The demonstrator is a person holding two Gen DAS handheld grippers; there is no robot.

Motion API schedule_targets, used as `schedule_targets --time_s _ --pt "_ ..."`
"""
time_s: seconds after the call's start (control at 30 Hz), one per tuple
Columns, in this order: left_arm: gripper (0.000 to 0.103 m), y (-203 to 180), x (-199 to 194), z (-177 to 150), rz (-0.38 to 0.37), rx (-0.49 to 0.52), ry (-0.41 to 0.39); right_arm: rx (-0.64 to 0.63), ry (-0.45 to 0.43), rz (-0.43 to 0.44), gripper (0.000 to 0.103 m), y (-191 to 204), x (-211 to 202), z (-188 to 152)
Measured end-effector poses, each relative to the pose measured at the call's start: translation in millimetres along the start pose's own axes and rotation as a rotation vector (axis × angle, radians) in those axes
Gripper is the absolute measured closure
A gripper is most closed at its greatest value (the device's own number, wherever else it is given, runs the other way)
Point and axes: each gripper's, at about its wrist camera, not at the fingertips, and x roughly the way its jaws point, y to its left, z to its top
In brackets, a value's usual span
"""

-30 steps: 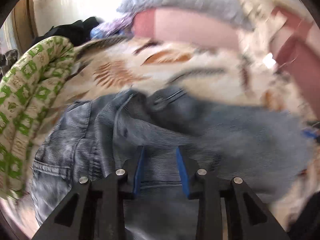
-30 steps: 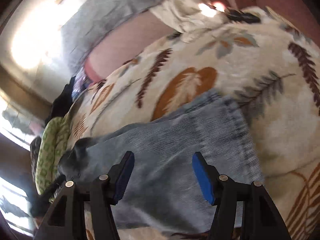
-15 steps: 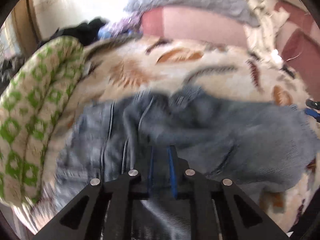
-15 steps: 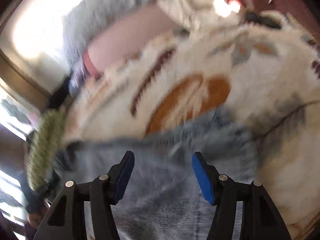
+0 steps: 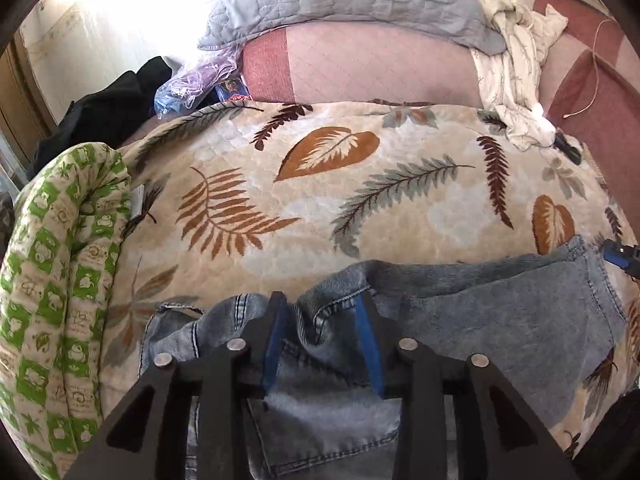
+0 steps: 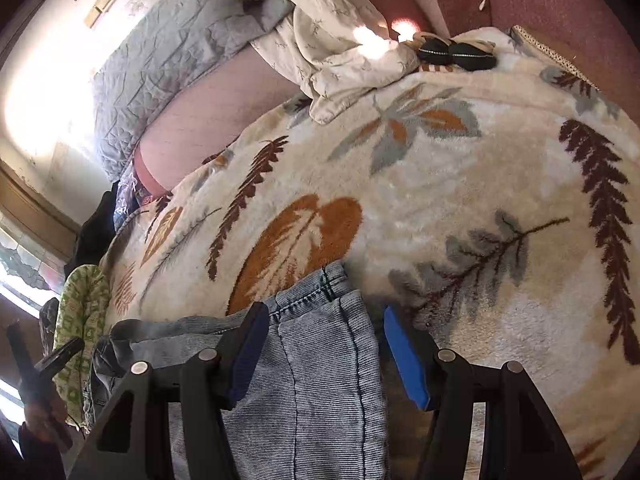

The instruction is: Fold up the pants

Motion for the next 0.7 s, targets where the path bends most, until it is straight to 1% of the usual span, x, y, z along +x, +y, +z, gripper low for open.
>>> schedule_targets --time_s 0.07,0.1,0.13,0.2,0.27,0.3,0.33,0.4,0.47,0.53,0.6,0.7 --pt "0.058 -11 2 2 -0.010 0.030 0.008 0.006 0.004 0.001 0.040 -2 0 0" --pt "0.047 -19 3 2 0.001 0.050 0.009 0.008 0.006 0.005 0.040 -1 3 0" --pt "0.042 -26 4 2 0.013 0.065 0.002 0.009 0.005 0.010 0.040 1 4 0" --pt "0.042 -37 8 3 0.028 0.100 0.003 0.001 0.005 0.013 0.040 5 5 0" --pt "0.042 -42 18 6 0.074 0.112 0.036 -0.005 0.010 0.016 0.040 7 7 -1" --pt "0.042 -42 24 7 0.080 0.102 0.058 -0.003 0.014 0.015 0.040 7 8 -1" --pt "0.042 -42 30 8 0.068 0.084 0.081 0.001 0.017 0.014 0.040 6 9 -1" --pt "0.042 -41 33 5 0.060 0.064 0.090 0.010 0.020 0.021 0.040 4 9 0" --pt "0.042 -47 28 1 0.053 0.077 0.048 0.015 0.019 0.027 0.040 2 9 1" --pt "0.042 -56 20 -1 0.053 0.126 -0.001 0.017 0.019 0.027 0.040 1 9 3" --pt "0.042 -62 13 -1 0.033 0.152 -0.018 0.018 0.024 0.025 0.040 -1 11 5" --pt "0.042 -67 1 -3 -0.016 0.156 -0.039 0.011 0.031 0.022 0.040 -1 15 6"
